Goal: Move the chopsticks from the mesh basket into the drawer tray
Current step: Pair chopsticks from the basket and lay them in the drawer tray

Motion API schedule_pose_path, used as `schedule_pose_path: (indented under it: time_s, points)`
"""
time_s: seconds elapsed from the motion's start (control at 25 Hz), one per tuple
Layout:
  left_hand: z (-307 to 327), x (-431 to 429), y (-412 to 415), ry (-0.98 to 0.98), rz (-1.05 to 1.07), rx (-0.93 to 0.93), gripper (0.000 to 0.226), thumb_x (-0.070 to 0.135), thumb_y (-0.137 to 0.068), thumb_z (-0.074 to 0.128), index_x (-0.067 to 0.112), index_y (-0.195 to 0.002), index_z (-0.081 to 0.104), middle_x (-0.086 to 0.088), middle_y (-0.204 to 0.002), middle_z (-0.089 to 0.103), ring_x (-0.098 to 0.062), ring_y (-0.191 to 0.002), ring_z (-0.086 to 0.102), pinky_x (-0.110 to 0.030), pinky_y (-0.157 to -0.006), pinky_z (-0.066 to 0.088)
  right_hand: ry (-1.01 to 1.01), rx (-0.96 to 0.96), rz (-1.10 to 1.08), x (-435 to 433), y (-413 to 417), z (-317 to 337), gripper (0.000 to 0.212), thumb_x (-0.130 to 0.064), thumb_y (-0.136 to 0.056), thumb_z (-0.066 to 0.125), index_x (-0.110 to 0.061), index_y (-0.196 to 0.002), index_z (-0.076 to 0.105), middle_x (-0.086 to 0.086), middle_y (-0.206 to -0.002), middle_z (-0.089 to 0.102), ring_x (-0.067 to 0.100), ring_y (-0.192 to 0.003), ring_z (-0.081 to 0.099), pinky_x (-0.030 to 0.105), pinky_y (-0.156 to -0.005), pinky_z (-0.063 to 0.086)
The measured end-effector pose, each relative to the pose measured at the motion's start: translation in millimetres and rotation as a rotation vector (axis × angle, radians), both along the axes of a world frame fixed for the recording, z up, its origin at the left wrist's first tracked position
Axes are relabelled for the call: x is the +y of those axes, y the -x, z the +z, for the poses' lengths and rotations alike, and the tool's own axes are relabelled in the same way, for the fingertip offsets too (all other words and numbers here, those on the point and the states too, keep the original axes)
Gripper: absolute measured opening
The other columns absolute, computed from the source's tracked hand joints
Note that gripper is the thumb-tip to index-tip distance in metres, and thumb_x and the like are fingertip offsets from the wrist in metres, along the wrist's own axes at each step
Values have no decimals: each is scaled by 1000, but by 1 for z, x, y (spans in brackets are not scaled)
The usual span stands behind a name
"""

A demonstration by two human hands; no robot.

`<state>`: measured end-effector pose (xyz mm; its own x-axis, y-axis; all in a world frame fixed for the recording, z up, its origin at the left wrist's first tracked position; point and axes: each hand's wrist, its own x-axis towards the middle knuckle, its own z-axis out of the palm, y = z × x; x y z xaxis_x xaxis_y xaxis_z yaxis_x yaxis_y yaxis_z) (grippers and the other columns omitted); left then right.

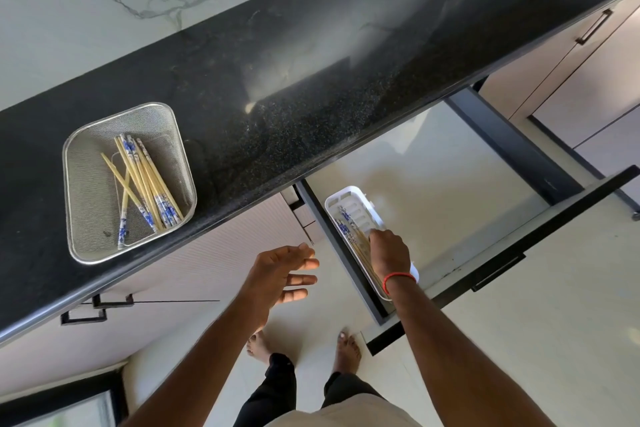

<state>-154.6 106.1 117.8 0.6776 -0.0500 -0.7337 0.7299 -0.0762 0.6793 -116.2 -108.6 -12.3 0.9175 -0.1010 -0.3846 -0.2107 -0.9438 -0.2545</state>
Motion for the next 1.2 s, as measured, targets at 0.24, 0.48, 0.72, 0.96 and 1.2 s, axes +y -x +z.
schedule_pose_path:
  time_s: [0.24,0.48,0.72,0.96,1.2]
  points:
    - [1,-6,0,-5,-7,1,29,41,-95,59,17,-105,72,-5,-109,76,-28,-99,74,-45,-93,56,47,-5,88,0,3,-2,29,-6,-97,38,-7,-120,55,16,-108,68,37,-97,66,44,-79,54]
    - [2,-10,-1,-3,-4,16,29,40,-96,58,16,-107,71,-7,-112,75,-29,-102,72,-45,-94,55,78,8,155,1,2,1,28,-1,-95,40,-4,-111,62,16,-110,68,37,-100,67,42,-83,53]
    - [2,-9,-1,-12,5,7,29,40,-96,59,17,-105,72,-6,-110,76,-29,-101,73,-47,-96,55,74,19,154,-1,0,-1,27,-3,-95,41,-4,-111,62,17,-109,69,37,-99,67,43,-83,54]
    - [2,-5,-1,-15,10,-4,30,40,-95,60,15,-109,72,-6,-111,76,-29,-100,73,-43,-92,56,73,33,125,-1,5,1,26,-2,-95,44,-4,-113,63,17,-108,69,36,-98,68,42,-82,56]
    - [4,1,2,-21,8,-7,32,41,-95,60,15,-108,72,-6,-109,76,-28,-99,73,-45,-95,55,63,-60,175,-3,10,0,30,-2,-93,41,-11,-113,61,12,-108,69,34,-97,68,42,-78,56]
